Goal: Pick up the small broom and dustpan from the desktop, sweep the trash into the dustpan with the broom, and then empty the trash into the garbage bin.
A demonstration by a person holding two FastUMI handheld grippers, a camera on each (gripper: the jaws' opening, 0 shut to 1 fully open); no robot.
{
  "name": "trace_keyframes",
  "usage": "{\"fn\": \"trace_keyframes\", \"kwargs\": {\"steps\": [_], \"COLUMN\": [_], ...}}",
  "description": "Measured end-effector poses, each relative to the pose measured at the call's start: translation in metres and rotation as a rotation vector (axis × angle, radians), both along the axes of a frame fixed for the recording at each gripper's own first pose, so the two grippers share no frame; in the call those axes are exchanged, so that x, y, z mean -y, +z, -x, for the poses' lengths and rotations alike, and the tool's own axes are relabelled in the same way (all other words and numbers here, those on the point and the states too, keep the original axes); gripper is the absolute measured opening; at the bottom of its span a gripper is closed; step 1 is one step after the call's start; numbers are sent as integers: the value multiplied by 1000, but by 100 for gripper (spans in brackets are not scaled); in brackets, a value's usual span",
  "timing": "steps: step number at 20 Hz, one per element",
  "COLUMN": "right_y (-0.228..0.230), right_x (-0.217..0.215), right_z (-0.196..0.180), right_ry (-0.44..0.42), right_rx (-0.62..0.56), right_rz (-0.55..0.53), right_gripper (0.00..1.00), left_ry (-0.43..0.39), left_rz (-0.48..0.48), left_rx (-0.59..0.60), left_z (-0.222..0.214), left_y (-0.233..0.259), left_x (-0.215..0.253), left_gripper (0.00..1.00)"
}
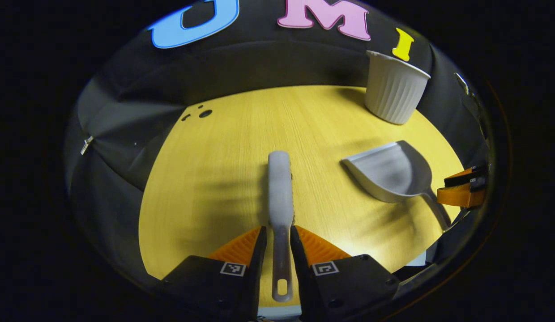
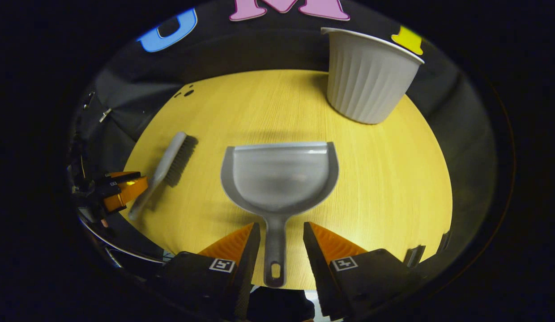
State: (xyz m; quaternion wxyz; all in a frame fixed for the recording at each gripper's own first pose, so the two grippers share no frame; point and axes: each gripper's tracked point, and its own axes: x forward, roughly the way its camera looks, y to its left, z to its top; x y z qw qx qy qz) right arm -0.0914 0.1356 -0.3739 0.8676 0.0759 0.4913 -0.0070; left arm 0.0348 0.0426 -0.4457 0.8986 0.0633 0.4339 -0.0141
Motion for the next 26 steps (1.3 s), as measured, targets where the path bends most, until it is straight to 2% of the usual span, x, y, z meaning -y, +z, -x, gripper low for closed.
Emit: {"fn": "trace_keyframes", "kwargs": {"steps": [6, 9, 12, 14, 18, 23, 26], "right_y": [102, 153, 188, 208, 230, 241, 247], "right_x": [3, 3, 4, 5, 8, 21, 24], "right_z": [-29, -41, -45, -46, -48, -53, -56], "right_ry": [46, 82, 95, 86, 75, 46, 22], "right_rx": [320, 486, 595, 646, 713, 768, 784], "right_rz": [55, 121, 169, 190, 194, 253, 227], "right_gripper": [63, 63, 62, 58, 62, 68, 70], "left_ry": [-26, -58, -75, -90, -133, -144, -130], "left_rz": [95, 149, 156, 145, 138, 124, 118], "left_rx": [278, 412, 512, 571, 620, 615, 624], "left_z": [-23, -27, -23, -22, -10, -6, -5], "left_y": [105, 156, 203, 224, 239, 233, 239], "left_x": [23, 43, 50, 54, 64, 69, 72], "left_gripper": [41, 42, 48, 52, 59, 80, 86]}}
